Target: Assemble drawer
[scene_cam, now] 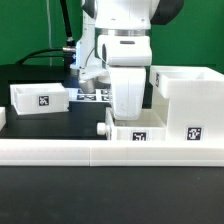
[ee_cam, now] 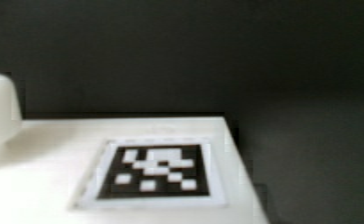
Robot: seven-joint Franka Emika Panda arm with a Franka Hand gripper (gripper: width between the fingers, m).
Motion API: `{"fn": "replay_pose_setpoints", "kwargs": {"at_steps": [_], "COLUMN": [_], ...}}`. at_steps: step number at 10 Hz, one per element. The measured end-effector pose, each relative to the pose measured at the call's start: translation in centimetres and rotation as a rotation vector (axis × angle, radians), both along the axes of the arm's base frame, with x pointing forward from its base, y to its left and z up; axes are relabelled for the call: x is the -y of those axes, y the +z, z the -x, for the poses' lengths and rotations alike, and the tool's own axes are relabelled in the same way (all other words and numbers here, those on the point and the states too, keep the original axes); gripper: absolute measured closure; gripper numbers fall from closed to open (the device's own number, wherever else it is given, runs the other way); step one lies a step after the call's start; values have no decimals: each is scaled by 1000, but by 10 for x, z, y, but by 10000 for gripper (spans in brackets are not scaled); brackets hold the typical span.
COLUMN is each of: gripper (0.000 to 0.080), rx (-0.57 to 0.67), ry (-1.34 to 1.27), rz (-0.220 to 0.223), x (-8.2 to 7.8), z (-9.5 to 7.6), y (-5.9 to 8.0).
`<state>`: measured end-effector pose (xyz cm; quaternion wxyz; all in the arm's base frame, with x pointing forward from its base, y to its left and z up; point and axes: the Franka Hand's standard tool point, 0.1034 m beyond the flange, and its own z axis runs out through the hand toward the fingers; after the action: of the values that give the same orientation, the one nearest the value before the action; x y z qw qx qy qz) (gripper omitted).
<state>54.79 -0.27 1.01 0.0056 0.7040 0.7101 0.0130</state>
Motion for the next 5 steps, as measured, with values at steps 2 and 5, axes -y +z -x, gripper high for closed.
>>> {"fn": "replay_pose_setpoints", "kwargs": {"at_steps": [2, 5], "gripper": [757, 757], "rx": [14, -3], "ry": [-8, 5], "rz": [-2, 3], "x": [3, 1], "z": [2, 2], "y": [-1, -1]}}
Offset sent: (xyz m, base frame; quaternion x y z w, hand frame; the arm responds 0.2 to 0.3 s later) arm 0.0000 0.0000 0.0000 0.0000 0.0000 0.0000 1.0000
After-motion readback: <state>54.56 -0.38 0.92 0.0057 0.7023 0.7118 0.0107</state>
